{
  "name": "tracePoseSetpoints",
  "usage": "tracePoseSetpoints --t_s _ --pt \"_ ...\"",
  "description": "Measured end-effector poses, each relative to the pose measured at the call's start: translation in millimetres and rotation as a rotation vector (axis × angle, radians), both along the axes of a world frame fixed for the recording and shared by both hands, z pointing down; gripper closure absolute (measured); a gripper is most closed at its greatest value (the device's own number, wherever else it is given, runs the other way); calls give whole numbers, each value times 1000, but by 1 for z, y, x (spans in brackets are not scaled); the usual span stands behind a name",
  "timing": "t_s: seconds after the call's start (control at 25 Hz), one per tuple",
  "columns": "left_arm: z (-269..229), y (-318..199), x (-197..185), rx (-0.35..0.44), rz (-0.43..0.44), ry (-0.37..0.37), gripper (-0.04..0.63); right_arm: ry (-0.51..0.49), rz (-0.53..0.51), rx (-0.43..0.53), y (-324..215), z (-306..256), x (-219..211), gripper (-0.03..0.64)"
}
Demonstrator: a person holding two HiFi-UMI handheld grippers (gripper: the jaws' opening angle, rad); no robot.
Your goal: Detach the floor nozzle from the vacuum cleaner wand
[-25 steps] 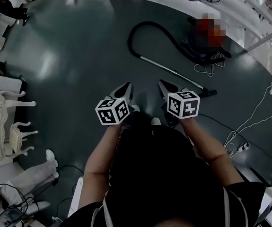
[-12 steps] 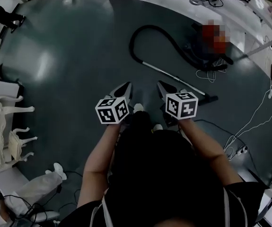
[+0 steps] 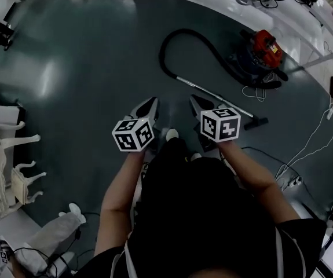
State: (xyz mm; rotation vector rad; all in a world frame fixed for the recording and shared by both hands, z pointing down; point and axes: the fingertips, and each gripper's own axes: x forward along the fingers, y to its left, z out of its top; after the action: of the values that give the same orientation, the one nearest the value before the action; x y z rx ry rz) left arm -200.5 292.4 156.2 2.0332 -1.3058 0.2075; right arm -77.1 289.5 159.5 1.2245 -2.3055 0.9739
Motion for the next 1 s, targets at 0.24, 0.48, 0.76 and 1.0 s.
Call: tracePoseSetpoints --t_s 0.24,0.48,0.76,1.0 --pt "10 -28 -23 -22 26 4 588 27 -2 -6 -34 5 -28 621" --pt "19 -55 -40 -42 34 -25 588 21 30 -9 -62 10 -35 621" --pt "33 -96 -38 -58 11 -56 588 12 48 -29 -105 26 -22 621" --pt "35 -150 -39 -71 -2 -43 588 3 33 -53 -163 42 -27 621"
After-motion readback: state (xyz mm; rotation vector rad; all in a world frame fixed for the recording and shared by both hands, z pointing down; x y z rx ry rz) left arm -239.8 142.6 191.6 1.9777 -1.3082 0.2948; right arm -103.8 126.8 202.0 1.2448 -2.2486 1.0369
